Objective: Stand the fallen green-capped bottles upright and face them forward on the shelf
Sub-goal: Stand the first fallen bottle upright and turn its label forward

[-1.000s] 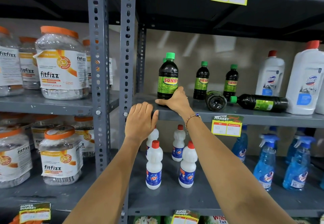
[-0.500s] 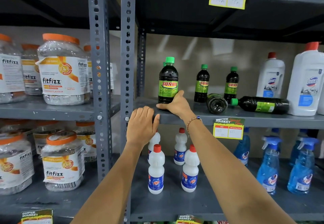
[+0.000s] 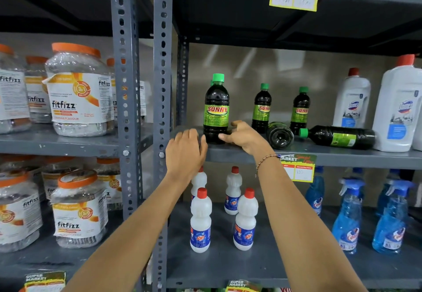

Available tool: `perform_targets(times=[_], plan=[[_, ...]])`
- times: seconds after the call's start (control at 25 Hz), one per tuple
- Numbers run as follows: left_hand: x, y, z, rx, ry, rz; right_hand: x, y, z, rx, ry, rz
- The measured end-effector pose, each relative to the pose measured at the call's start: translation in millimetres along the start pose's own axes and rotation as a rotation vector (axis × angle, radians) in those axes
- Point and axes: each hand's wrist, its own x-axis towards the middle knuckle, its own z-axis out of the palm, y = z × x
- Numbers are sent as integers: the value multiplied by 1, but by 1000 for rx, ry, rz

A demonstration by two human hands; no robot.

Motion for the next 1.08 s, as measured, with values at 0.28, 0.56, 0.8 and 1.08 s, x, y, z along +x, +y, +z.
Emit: perform_targets(times=[0.28,0.56,0.8,1.08], plan=[[78,-7,8,-700,-668,-534,5,10,2,142,114,-65],[67,-3,-2,-865,-627,-459,2,10,2,129,109,-92],[60,-4,-19,-859,-628,-425,-26,2,-6,165,43,-129],[52,-8,-24,-892,-624,-402,-47,-4,-10,168,28,-126]])
